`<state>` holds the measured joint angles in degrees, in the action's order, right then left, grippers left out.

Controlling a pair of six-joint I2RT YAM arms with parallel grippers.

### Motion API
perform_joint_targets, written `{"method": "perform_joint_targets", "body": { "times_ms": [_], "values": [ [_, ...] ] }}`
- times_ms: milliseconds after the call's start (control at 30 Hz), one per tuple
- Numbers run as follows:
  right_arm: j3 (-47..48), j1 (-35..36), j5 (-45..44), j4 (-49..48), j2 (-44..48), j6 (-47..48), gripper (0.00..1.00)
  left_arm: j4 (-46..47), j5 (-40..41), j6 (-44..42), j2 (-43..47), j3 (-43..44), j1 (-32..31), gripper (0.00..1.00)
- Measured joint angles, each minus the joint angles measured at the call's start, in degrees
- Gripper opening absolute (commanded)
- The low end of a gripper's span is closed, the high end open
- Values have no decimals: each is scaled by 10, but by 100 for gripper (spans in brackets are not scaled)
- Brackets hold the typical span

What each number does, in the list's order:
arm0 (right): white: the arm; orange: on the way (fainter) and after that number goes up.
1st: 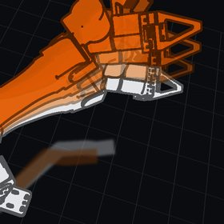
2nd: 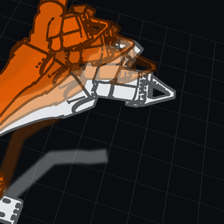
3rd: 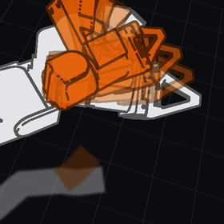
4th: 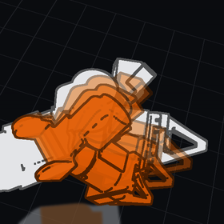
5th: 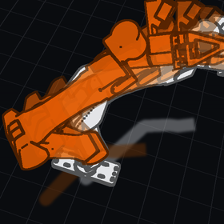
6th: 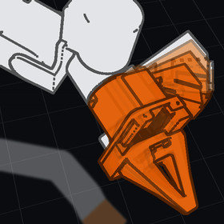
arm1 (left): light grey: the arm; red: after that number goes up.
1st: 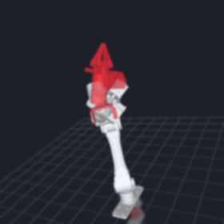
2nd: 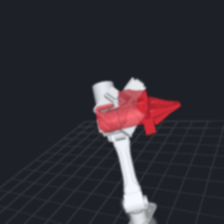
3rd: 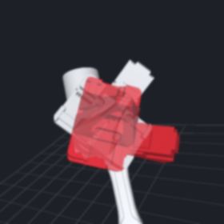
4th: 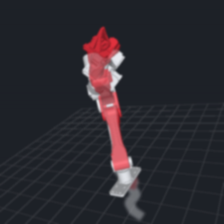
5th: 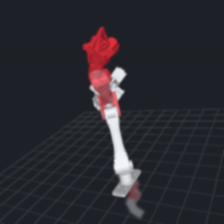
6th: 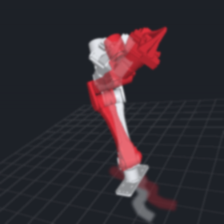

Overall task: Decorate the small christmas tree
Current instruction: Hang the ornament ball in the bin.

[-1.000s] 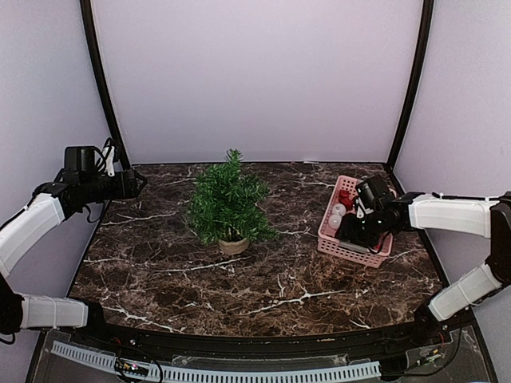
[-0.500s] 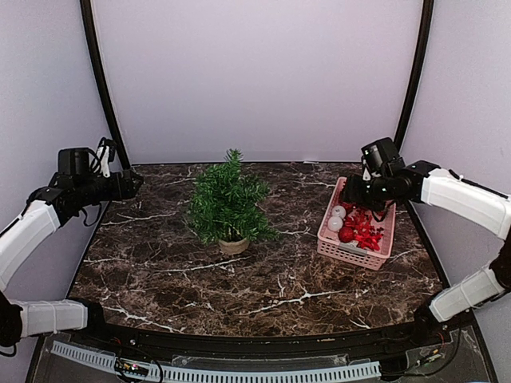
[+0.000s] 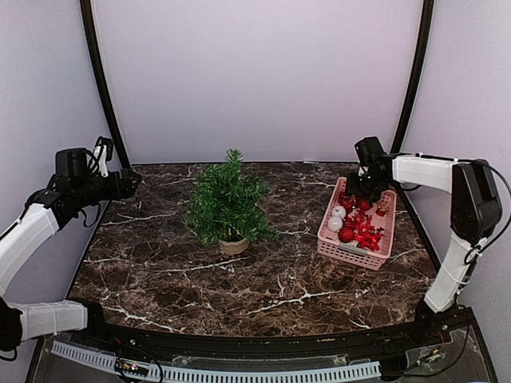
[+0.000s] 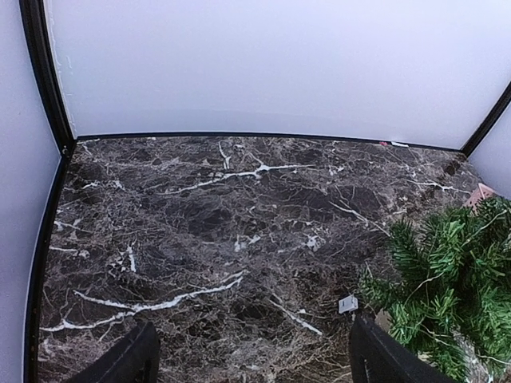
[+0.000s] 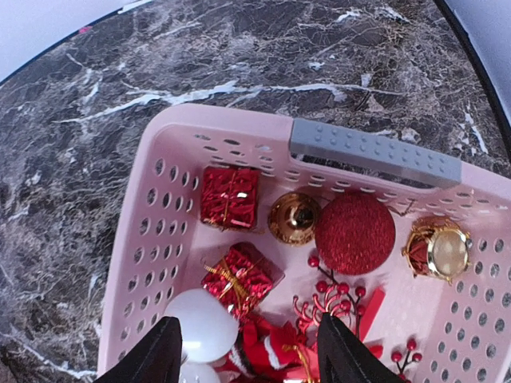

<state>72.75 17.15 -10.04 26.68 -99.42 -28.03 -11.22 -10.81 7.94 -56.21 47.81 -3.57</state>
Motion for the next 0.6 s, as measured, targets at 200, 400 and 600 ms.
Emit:
{"method": "perform_joint_targets", "body": {
  "times_ms": [200,400,600],
  "values": [
    [42,-14,-33,-2,-77,21,55,0,6,0,0,0,0,84],
    [52,-20,-78,3,-97,29,55,0,10,0,-2,0,0,84],
    [54,-35,-102,4,-117,36,53,0,10,0,-11,0,0,84]
  ]
}}
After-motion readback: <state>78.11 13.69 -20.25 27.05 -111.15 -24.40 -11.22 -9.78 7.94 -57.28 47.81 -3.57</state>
